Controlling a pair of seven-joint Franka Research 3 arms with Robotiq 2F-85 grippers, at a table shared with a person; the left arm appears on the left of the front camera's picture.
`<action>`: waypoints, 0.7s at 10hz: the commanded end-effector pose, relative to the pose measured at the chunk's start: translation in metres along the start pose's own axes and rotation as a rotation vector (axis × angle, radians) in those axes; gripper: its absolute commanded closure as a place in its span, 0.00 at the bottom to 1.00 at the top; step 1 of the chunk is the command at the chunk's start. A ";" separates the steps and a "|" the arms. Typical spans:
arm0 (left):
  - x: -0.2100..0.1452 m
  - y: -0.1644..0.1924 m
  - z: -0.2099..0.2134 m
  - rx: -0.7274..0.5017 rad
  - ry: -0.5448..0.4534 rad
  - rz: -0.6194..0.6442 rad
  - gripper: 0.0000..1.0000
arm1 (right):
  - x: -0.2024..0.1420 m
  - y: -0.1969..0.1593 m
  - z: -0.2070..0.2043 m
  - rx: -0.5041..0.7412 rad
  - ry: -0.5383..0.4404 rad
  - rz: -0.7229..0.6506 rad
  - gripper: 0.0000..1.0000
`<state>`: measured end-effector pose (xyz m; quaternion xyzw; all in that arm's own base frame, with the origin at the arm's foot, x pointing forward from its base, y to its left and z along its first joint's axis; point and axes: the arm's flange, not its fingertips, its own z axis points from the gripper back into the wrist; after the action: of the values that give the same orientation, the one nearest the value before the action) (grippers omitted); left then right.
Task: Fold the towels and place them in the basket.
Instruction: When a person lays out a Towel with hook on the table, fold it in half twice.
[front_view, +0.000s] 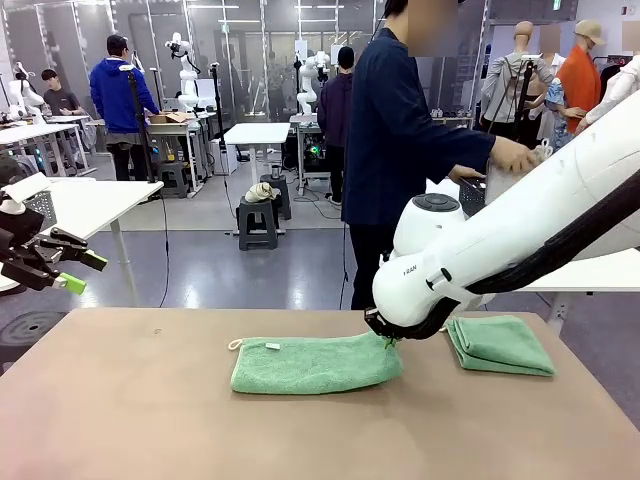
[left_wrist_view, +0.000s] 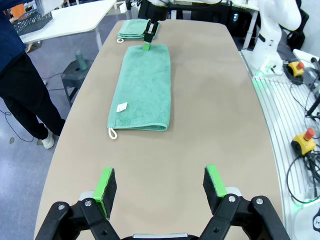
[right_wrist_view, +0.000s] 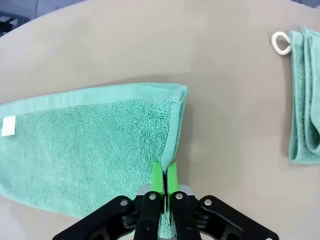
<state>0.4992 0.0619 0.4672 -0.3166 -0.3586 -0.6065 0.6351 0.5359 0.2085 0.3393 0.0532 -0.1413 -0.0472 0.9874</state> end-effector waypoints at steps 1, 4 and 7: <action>0.001 -0.002 0.000 0.003 -0.004 -0.001 0.11 | -0.007 0.005 0.010 -0.003 -0.004 0.007 1.00; 0.001 -0.002 0.000 0.003 -0.004 -0.001 0.11 | -0.006 0.028 0.044 -0.010 -0.084 0.030 1.00; 0.001 -0.002 0.000 0.003 -0.004 -0.001 0.11 | 0.001 0.072 0.075 -0.033 -0.153 0.091 1.00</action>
<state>0.4992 0.0619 0.4672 -0.3166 -0.3586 -0.6065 0.6351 0.5188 0.2544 0.4157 0.0444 -0.2098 0.0021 0.9767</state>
